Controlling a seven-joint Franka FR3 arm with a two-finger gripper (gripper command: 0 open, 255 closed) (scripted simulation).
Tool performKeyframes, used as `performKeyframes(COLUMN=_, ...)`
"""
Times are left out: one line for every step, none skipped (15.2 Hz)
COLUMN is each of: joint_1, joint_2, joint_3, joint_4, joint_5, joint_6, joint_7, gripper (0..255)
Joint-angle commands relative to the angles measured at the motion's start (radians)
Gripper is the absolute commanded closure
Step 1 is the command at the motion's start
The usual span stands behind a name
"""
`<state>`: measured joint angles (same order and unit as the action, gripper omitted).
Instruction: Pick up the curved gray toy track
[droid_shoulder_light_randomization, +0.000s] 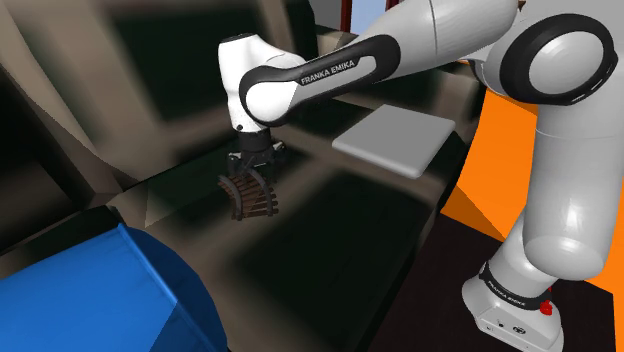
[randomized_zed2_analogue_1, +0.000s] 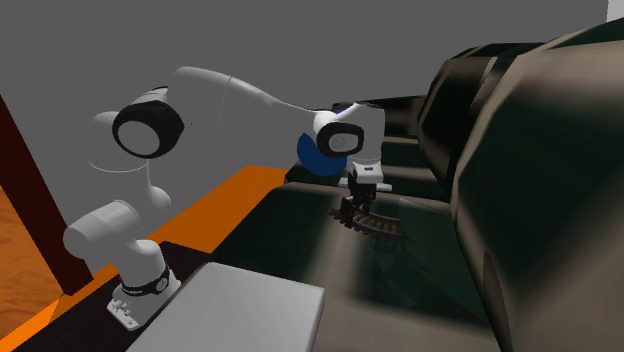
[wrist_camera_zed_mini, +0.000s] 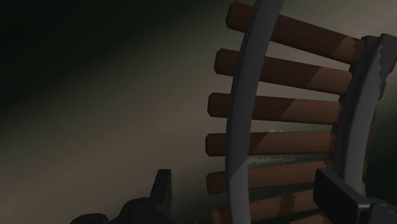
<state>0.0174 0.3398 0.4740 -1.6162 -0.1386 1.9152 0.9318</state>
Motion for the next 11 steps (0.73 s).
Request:
performKeyframes(joint_1=0.001, joint_2=0.002, joint_3=0.0, joint_4=-0.001, joint_5=-0.001, joint_6=0.003, joint_7=0.001, gripper=255)
performKeyframes(joint_1=0.001, joint_2=0.002, joint_3=0.0, joint_4=-0.001, joint_5=-0.001, joint_6=0.004, joint_7=0.001, gripper=255)
performKeyframes(joint_1=0.0, joint_2=0.002, joint_3=0.0, joint_4=-0.002, joint_5=-0.001, joint_6=0.004, joint_7=0.001, gripper=255)
performKeyframes(joint_1=0.0, joint_2=0.002, joint_3=0.0, joint_4=-0.002, joint_5=-0.001, joint_6=0.004, joint_7=0.001, gripper=255)
performKeyframes(joint_1=0.0, joint_2=0.002, joint_3=0.0, joint_4=-0.002, joint_5=-0.001, joint_6=0.004, joint_7=0.001, gripper=255)
performKeyframes(joint_1=0.0, joint_2=0.001, joint_3=0.0, joint_4=-0.002, joint_5=-0.001, joint_6=0.004, joint_7=0.001, gripper=255)
performKeyframes(joint_1=0.0, joint_2=0.001, joint_3=0.0, joint_4=-0.002, joint_5=-0.001, joint_6=0.004, joint_7=0.001, gripper=255)
performKeyframes(joint_1=0.0, joint_2=0.001, joint_3=0.0, joint_4=-0.002, joint_5=-0.001, joint_6=0.004, joint_7=0.001, gripper=255)
performKeyframes(joint_1=0.0, joint_2=0.002, joint_3=0.0, joint_4=-0.002, joint_5=-0.001, joint_6=0.004, joint_7=0.001, gripper=255)
performKeyframes(joint_1=0.0, joint_2=0.001, joint_3=0.0, joint_4=-0.003, joint_5=-0.001, joint_6=0.004, joint_7=0.0, gripper=255)
performKeyframes(joint_1=0.0, joint_2=-0.002, joint_3=0.0, joint_4=0.007, joint_5=0.001, joint_6=-0.009, joint_7=-0.001, gripper=255)
